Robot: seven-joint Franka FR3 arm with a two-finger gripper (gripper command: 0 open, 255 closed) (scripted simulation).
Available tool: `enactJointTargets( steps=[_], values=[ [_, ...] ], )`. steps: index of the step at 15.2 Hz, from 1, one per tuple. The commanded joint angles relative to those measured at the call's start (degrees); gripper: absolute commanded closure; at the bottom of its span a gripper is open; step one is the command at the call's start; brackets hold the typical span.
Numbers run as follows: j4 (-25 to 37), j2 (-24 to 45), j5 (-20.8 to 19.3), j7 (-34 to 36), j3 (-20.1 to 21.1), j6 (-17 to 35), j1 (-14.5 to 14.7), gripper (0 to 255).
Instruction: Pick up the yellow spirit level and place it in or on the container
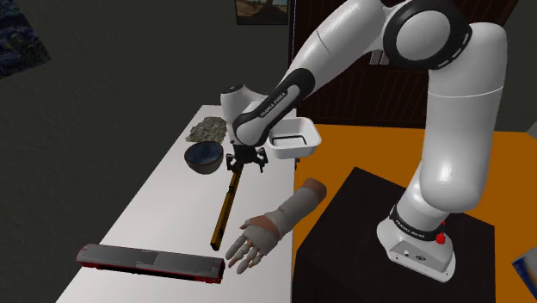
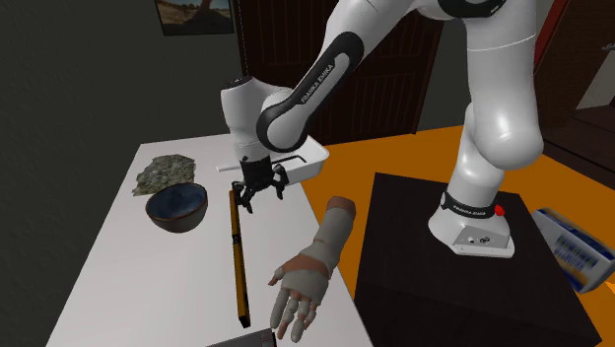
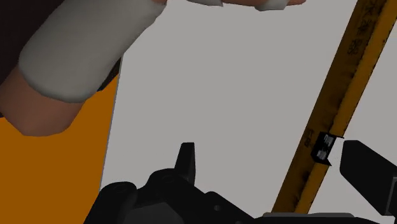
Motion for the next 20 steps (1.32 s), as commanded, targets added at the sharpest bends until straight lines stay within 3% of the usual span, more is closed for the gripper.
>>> enactJointTargets(
  steps=[1,11,20],
  values=[
    [4.1,4.8,-0.4,3.1,-0.8,0.5,0.8,0],
    [28.1,28.3,1.0,14.0,-4.7,-0.3,4.4,0],
    [29.5,33.0,0.7,14.5,-5.3,3.0,5.0,0]
  ],
)
